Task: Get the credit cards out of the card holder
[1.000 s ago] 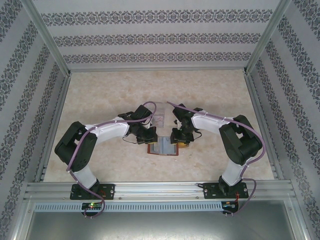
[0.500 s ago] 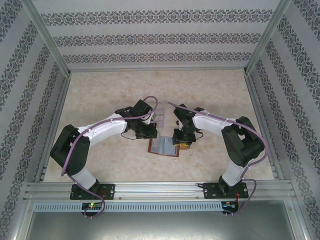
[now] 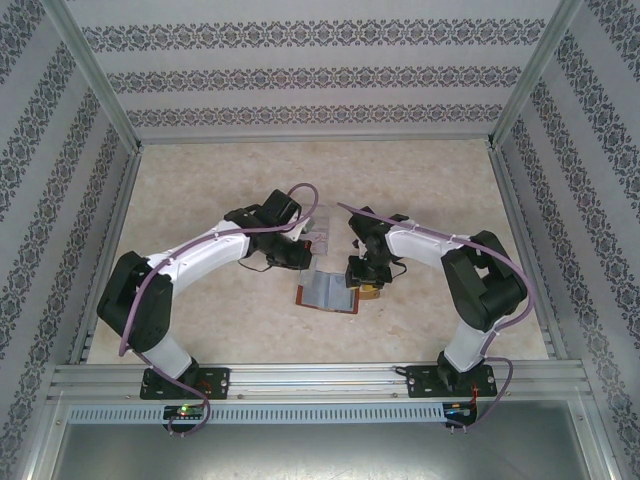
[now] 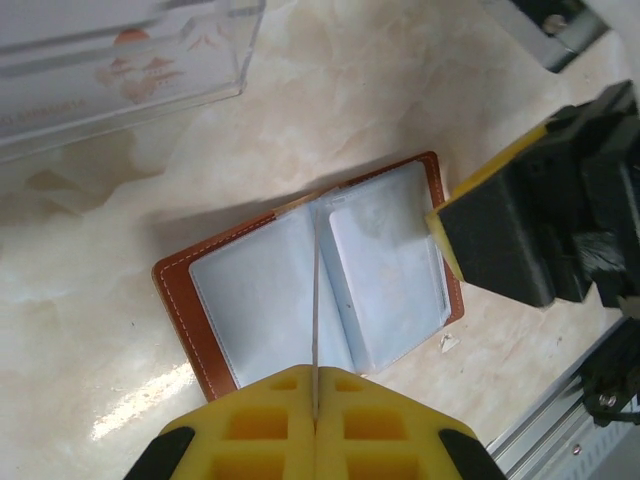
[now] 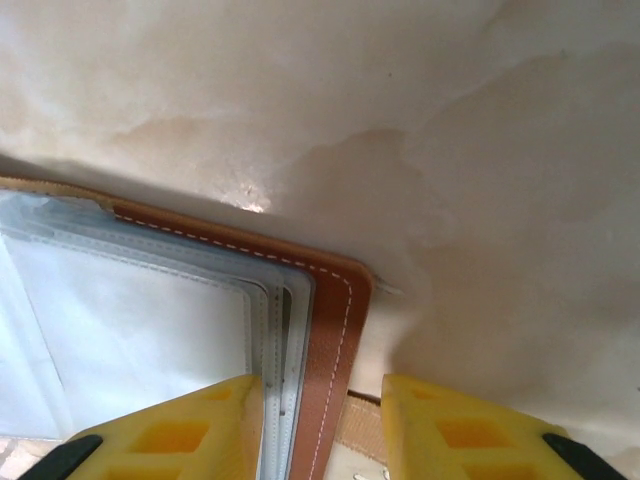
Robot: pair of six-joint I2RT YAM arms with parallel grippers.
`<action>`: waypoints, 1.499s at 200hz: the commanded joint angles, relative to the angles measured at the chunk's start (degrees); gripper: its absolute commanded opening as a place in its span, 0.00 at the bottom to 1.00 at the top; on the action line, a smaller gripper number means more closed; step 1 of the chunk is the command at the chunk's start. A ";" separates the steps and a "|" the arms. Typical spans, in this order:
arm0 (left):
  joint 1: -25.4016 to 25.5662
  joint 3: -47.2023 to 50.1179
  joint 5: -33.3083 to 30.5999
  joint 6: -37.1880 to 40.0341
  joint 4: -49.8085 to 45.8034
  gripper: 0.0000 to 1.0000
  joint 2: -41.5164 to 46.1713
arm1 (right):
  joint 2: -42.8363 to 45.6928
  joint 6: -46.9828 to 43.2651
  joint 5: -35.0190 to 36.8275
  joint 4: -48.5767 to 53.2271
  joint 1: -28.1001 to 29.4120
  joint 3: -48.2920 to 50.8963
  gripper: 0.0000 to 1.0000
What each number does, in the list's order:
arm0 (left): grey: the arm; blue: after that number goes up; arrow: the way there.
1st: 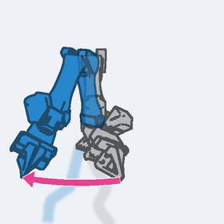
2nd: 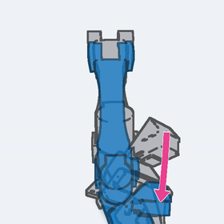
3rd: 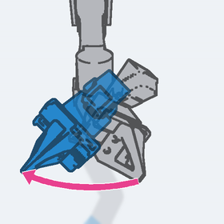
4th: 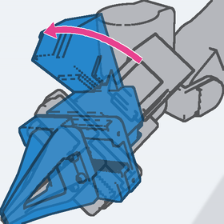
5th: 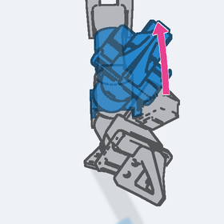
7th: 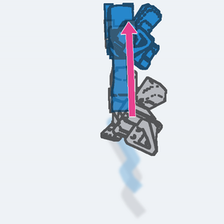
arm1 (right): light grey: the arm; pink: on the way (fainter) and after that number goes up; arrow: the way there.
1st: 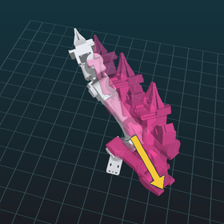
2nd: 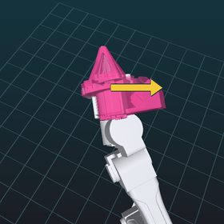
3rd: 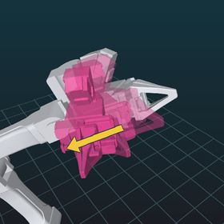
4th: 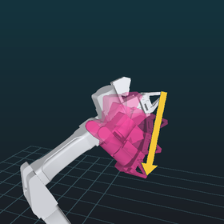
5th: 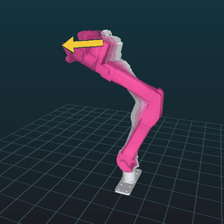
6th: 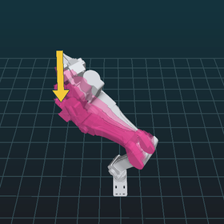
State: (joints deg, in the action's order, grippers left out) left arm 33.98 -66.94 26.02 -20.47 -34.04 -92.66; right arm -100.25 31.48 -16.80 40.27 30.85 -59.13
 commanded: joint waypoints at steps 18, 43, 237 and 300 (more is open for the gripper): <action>-0.75 -3.90 -1.21 11.15 -5.06 0.00 2.40 | -1.15 -0.43 -1.08 -1.62 -0.62 -0.56 0.37; -0.75 -5.37 -1.78 16.49 -5.60 0.00 2.53 | -1.19 -0.27 -2.32 -3.03 -0.62 -0.37 0.37; -0.71 -31.22 -9.18 67.33 -34.23 0.00 -14.21 | 12.40 -0.99 -0.68 -1.41 -7.21 1.98 0.36; -1.53 -45.66 -12.93 77.86 -37.07 0.00 -23.95 | 14.01 -1.76 -0.64 -0.28 -9.25 3.22 0.36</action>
State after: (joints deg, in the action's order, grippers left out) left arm 33.56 -107.37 14.50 50.00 -66.92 -114.34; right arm -88.49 31.05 -18.44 38.17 22.61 -57.34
